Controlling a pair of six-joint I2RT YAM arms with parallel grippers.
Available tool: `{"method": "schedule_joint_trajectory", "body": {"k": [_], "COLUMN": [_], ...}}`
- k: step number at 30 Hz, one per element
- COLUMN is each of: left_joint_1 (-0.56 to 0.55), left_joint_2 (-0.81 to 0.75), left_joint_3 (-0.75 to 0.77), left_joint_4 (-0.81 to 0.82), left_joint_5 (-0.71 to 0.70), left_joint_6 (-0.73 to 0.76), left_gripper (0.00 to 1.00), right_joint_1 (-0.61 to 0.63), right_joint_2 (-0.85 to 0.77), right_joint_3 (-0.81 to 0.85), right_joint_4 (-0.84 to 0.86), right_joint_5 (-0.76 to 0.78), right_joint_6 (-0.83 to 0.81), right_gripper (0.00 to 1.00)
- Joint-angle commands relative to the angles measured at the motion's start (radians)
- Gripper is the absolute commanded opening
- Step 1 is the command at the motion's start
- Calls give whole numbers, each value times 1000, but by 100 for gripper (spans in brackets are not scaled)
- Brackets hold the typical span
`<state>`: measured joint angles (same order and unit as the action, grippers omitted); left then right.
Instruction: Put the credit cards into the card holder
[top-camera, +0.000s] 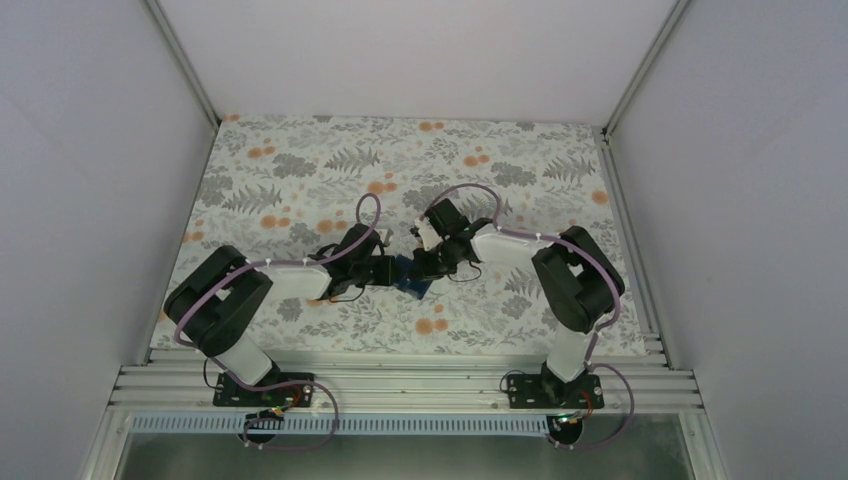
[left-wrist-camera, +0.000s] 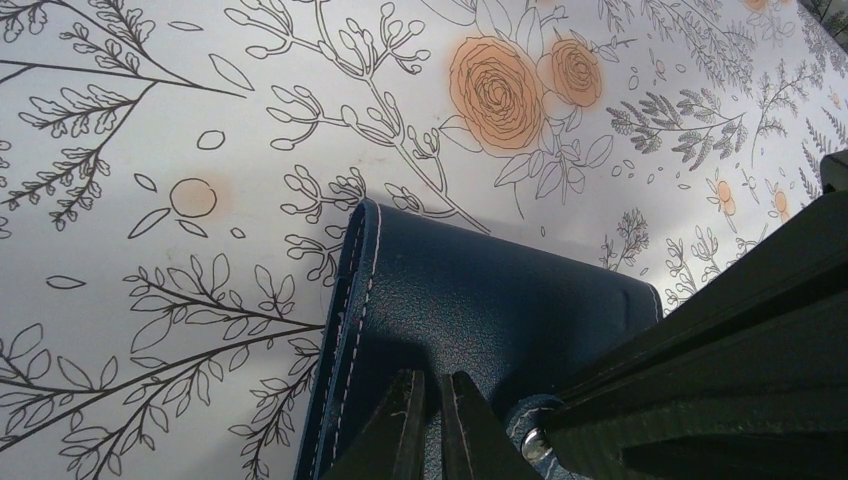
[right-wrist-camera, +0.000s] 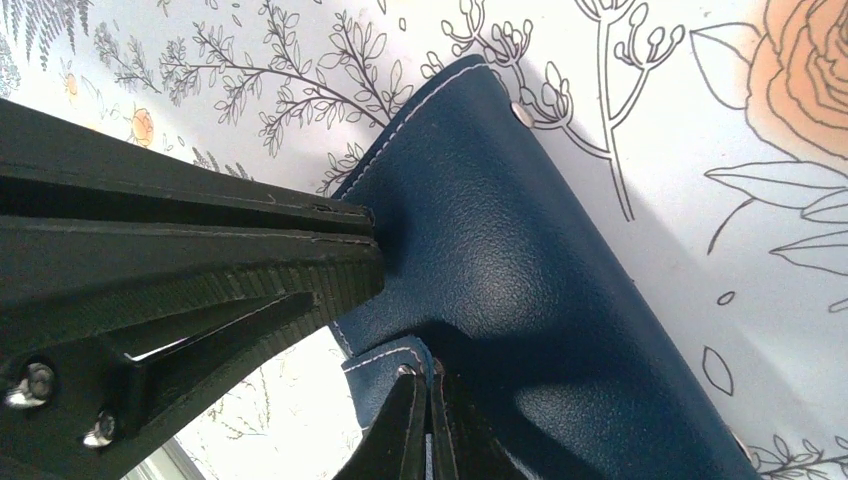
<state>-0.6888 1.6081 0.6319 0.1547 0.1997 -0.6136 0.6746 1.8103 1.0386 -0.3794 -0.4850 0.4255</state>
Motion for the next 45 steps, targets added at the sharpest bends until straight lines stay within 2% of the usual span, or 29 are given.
{"method": "schedule_joint_trajectory", "body": {"k": [1, 8, 22, 28, 33, 37, 39, 43, 44, 45], "left_joint_1": [2, 3, 3, 3, 3, 3, 3, 4, 4, 5], "left_joint_2": [27, 24, 22, -46, -138, -209, -244, -327, -349, -373], "left_joint_3": [-26, -37, -60, -61, -34, -16, -9, 12, 18, 23], "left_joint_4": [-34, -17, 16, -10, -92, -165, -197, -277, -298, -319], "left_joint_5": [3, 13, 15, -34, -107, -163, -188, -264, -285, -304], "left_joint_6": [12, 13, 31, 42, 66, 75, 76, 84, 89, 96], "left_gripper": [8, 8, 8, 9, 11, 16, 21, 39, 45, 56], "right_joint_1": [-9, -9, 5, 10, 9, 8, 7, 2, -1, -3], "right_joint_2": [38, 87, 227, 180, 99, 46, 21, -51, -75, -101], "right_joint_3": [29, 33, 95, 125, 204, 261, 282, 296, 297, 296], "right_joint_4": [-7, -17, -184, -181, -183, -217, -230, -238, -233, -228], "right_joint_5": [64, 86, 282, 204, 128, 114, 113, 148, 168, 190], "right_joint_6": [-3, 5, 2, -13, -20, -22, -24, -29, -35, -40], "right_gripper": [4, 4, 4, 5, 22, 32, 40, 71, 81, 90]}}
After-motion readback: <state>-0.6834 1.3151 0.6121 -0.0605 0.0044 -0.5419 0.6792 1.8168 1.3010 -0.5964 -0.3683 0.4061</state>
